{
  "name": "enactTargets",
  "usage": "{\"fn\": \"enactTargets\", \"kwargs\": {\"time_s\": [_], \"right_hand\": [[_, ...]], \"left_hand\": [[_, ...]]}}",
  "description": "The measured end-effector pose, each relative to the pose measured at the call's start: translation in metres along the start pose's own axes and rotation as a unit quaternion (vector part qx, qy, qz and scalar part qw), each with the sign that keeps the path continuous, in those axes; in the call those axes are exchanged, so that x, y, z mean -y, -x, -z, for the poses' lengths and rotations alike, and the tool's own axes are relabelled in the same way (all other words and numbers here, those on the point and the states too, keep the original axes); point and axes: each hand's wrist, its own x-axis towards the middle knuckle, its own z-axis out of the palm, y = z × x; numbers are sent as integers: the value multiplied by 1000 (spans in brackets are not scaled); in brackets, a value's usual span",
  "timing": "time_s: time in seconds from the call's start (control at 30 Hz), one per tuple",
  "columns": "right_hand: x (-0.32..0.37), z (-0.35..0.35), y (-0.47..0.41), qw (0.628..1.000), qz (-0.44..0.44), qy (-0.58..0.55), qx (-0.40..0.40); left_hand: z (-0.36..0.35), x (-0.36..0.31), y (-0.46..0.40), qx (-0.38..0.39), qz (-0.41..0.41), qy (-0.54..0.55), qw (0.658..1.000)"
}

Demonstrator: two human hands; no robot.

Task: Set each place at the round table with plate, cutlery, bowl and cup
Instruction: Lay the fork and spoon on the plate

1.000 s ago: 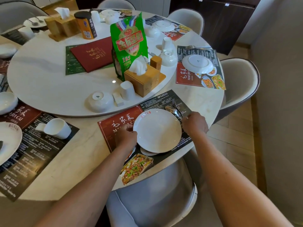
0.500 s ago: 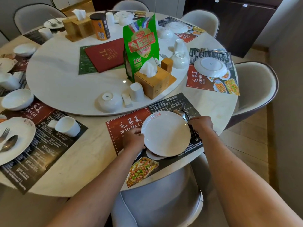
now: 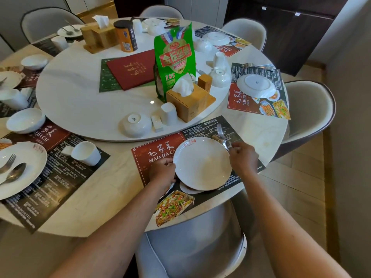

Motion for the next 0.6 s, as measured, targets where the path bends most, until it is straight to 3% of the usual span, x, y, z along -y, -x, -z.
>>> {"fn": "enactTargets", "kwargs": {"time_s": [0.3,0.6], "right_hand": [[-18,-42,82,995,63,36,65],[-16,-47,105,993,59,79,61]], "left_hand": [[16,19,13,12,-23,-6,1000],[19,25,29,42,-88,-95,991]]}}
